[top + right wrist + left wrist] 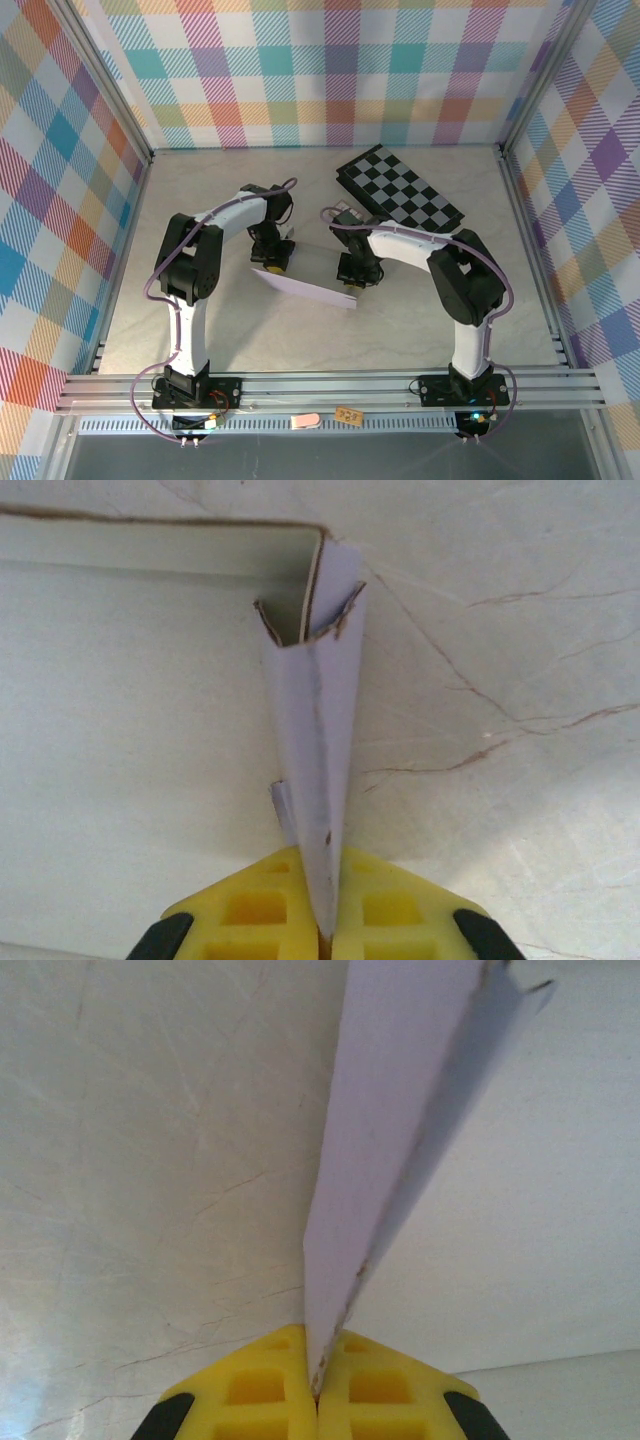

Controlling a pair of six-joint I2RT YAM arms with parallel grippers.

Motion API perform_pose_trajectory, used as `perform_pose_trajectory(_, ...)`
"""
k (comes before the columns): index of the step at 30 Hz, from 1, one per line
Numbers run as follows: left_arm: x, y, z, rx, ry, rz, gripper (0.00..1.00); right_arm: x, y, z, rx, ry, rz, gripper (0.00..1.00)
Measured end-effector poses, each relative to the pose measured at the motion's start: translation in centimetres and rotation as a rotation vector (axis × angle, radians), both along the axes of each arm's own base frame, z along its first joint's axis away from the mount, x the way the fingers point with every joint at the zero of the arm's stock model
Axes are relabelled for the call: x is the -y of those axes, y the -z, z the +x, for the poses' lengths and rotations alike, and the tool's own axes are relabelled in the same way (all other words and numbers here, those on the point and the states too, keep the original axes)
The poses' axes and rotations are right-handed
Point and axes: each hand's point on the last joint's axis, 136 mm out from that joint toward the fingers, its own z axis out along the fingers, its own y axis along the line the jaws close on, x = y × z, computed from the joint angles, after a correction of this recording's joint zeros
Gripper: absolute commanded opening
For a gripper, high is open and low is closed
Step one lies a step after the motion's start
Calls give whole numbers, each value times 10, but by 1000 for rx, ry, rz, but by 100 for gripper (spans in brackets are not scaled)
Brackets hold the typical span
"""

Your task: Fold the paper box

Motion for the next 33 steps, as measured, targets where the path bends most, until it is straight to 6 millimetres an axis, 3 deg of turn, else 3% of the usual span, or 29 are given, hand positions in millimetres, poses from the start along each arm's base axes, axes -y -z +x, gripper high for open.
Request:
perform_pose_trajectory(6, 1, 0, 0, 2, -3, -2, 0, 2, 1, 2, -1, -10, -36, 21)
perform_pose_trajectory(10, 1, 0, 1, 5, -3, -3, 0, 1, 3, 3, -18, -24, -58, 24)
perform_pose_trajectory(25, 2, 0, 0, 3, -22, 9, 0, 0, 0, 8, -13, -67, -176, 1)
perform_pose_trajectory(33, 0, 0, 5, 22, -55, 26, 0, -1, -13, 21, 9, -103, -281, 0)
